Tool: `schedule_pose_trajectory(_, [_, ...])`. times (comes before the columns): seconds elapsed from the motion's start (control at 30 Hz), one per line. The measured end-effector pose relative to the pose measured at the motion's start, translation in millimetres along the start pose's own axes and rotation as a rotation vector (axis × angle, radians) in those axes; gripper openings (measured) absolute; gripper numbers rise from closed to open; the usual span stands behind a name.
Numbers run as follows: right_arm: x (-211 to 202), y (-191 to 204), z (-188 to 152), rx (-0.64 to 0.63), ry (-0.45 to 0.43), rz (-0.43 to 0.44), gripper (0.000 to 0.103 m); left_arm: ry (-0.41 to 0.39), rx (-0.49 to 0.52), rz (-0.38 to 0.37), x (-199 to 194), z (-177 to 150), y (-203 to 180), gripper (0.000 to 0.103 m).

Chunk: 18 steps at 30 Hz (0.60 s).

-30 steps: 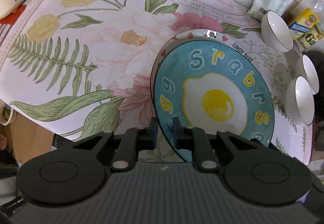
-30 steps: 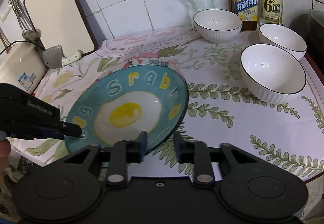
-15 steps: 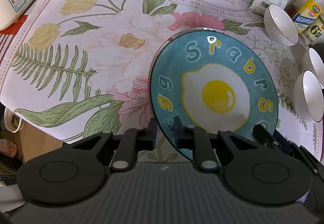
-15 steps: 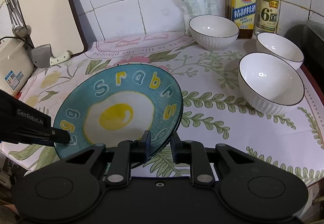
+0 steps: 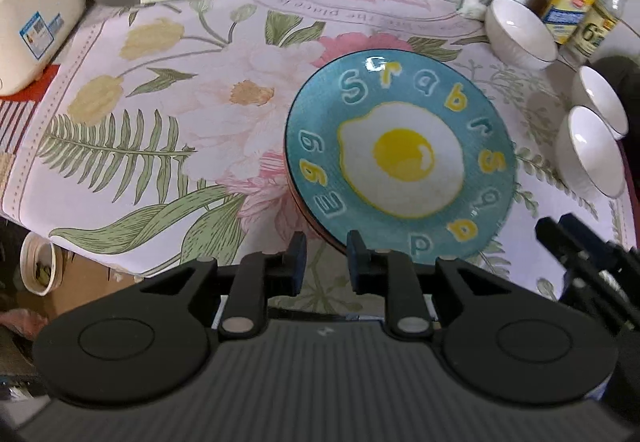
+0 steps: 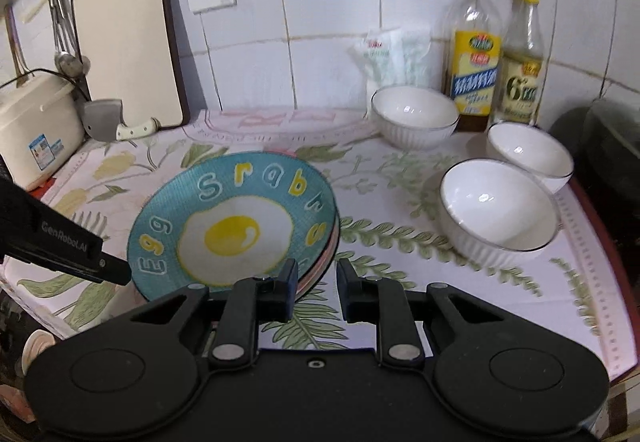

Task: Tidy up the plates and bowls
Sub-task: 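Open both grippers and release the blue plate rim, then withdraw both grippers and move the left gripper toward the large white bowl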

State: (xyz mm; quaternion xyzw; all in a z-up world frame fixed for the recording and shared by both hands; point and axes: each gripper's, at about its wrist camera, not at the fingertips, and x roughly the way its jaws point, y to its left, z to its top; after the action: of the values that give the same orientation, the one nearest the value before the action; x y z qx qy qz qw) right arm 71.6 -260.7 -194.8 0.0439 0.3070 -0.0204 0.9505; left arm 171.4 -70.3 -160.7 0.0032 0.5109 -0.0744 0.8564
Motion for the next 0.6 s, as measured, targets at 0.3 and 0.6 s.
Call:
schedule_pose_trajectory(0.3, [-59.8, -14.9, 7.4, -0.019, -0.078, -0.007, 0.026, -0.044, 0.063, -0.036, -48.7, -15.7, -15.6, 0.025])
schedule_pose_trajectory(0.6, [-113.5, -35.5, 7.5, -0.064, -0.143, -0.033, 0.027, -0.06, 0.114, -0.087, -89.9, -30.7, -35.9, 0.04])
